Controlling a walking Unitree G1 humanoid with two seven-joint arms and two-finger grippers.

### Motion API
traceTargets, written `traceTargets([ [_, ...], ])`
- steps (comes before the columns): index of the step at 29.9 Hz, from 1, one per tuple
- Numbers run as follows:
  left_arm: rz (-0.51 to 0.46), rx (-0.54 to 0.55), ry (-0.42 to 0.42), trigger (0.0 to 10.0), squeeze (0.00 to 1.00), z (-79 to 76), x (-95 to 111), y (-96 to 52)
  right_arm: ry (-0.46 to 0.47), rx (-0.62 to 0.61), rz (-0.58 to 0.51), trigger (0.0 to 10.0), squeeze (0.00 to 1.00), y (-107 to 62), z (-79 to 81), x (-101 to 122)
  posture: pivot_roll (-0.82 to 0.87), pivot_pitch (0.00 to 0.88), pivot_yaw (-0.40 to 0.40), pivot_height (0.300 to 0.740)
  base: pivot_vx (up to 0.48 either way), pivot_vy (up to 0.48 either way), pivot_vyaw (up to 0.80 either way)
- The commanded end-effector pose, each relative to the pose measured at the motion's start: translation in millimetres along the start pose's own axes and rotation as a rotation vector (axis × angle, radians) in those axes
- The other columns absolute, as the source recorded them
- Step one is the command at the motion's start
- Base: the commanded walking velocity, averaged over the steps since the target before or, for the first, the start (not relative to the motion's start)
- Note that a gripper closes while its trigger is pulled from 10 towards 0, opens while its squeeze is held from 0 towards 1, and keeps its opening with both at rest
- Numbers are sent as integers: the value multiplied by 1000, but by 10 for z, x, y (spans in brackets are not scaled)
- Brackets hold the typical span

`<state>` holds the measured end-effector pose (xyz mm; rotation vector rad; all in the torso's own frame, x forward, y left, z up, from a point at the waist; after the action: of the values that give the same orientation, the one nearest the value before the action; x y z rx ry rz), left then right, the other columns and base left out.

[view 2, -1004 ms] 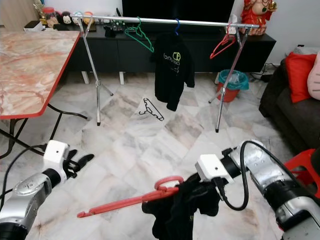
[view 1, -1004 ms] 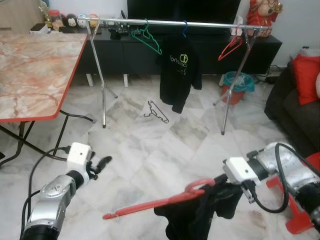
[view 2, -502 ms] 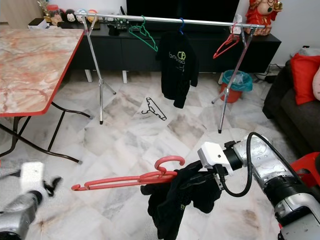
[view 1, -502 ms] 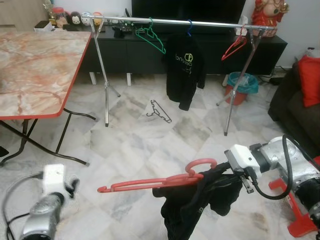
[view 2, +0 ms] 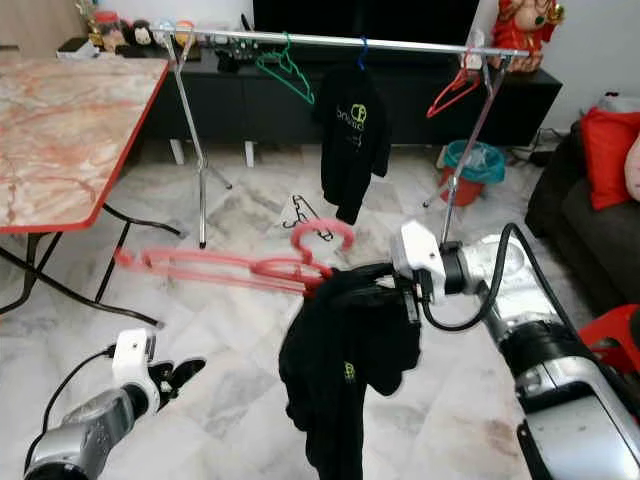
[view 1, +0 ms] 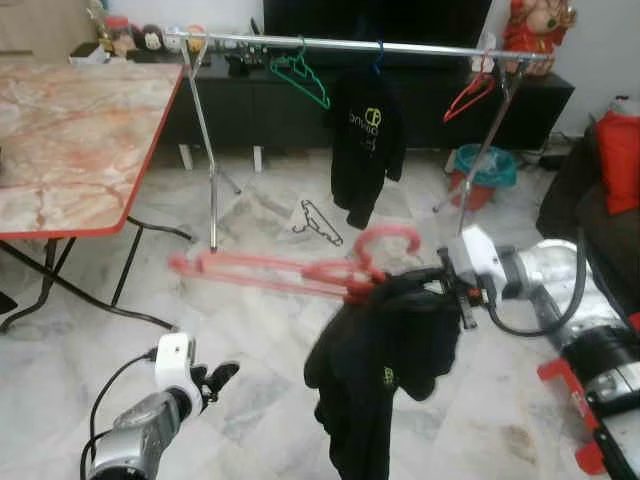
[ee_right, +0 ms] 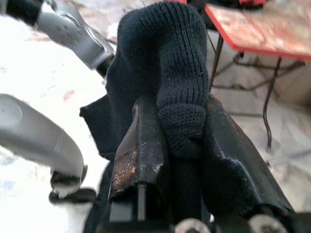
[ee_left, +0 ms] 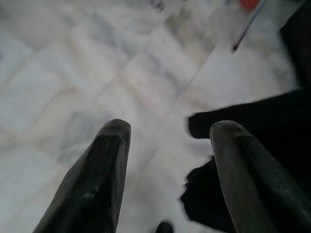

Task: Hang hanger

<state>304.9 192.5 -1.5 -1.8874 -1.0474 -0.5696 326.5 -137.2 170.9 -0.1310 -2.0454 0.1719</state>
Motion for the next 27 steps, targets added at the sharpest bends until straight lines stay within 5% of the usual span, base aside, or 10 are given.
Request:
traceTargets([
  [1, -46, -93, -18, 10000, 0, -173, 119, 24, -18, -17, -49, 10000, 0, 48, 3, 50, -13, 0, -73, 736, 0, 0, 0],
  [12, -48, -343, 2, 10000, 0, -618, 162, 47, -8, -13, -114, 10000, 0, 192, 46, 88, -13, 0, -80, 736, 0, 0, 0],
  [27, 131, -512, 50, 10000, 0, -766, -81, -31, -51, -8, -151, 10000, 0, 298, -87, 229, -16, 0, -92, 736, 0, 0, 0],
])
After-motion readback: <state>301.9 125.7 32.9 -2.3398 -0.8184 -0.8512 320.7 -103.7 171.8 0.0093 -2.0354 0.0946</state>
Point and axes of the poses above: a point about 5 cm out from each wrist's last joint towards the gripper, its own y axis pointing out of the wrist towards the gripper, its own x axis along the axis of the wrist's last joint, z = x × y, the point moved 4 cm from there along y, pointing out of the wrist towards the gripper, and after that the axes turned 14 degrees about -y, right-handed, at the moved point
